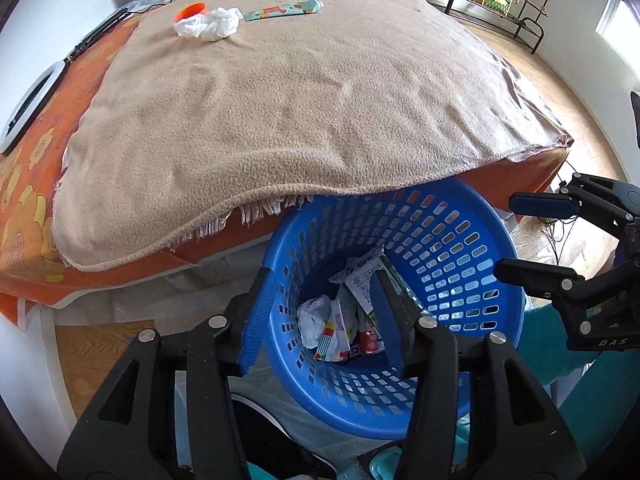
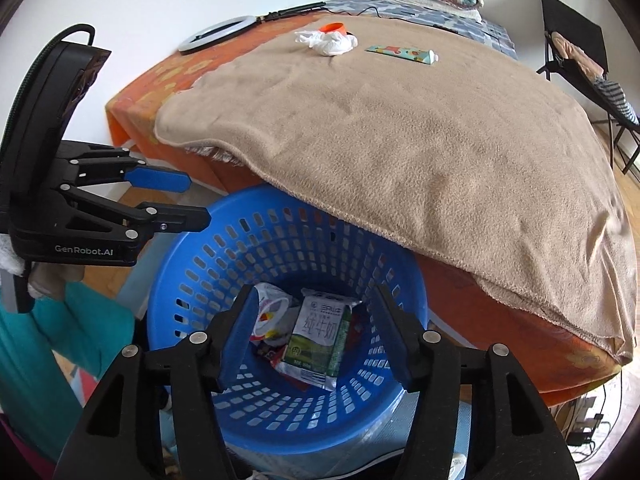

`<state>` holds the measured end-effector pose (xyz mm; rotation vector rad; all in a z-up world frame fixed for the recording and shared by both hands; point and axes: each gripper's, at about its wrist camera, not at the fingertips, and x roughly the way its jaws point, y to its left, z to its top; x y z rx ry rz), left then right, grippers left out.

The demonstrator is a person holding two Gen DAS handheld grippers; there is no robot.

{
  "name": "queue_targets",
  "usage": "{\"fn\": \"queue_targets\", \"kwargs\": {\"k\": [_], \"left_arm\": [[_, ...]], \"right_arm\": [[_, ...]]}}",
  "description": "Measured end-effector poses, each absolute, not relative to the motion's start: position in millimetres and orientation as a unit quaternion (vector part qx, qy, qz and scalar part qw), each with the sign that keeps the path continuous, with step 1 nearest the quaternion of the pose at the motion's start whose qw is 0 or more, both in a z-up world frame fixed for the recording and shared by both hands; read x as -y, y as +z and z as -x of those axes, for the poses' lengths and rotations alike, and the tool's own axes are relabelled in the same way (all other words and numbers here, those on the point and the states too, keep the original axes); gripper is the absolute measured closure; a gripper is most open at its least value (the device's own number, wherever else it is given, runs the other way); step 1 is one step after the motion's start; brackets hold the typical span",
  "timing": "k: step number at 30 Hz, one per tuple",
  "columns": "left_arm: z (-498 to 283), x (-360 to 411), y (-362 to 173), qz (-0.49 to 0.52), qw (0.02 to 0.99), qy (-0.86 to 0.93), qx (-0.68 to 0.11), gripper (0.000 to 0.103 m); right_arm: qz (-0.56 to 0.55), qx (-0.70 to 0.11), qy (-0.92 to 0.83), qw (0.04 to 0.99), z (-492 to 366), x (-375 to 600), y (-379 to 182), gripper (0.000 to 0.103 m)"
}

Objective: Collect trash
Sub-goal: 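Carry both items over the blue basket and open both tools to drop them, then move both tools back over the blanket toward the tissue and juice pouch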

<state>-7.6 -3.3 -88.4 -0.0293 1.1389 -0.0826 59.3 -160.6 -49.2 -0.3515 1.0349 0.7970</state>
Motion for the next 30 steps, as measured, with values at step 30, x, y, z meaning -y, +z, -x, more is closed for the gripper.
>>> {"fn": "queue_targets", "kwargs": {"k": [30], "left_arm": [[-17.1, -13.5, -68.0, 0.039, 0.853, -0.017, -0.521, 0.038]], "right_arm": [[0.145, -0.512, 0.290, 0.796, -87.5, 163.4, -42.5, 0.035]]}}
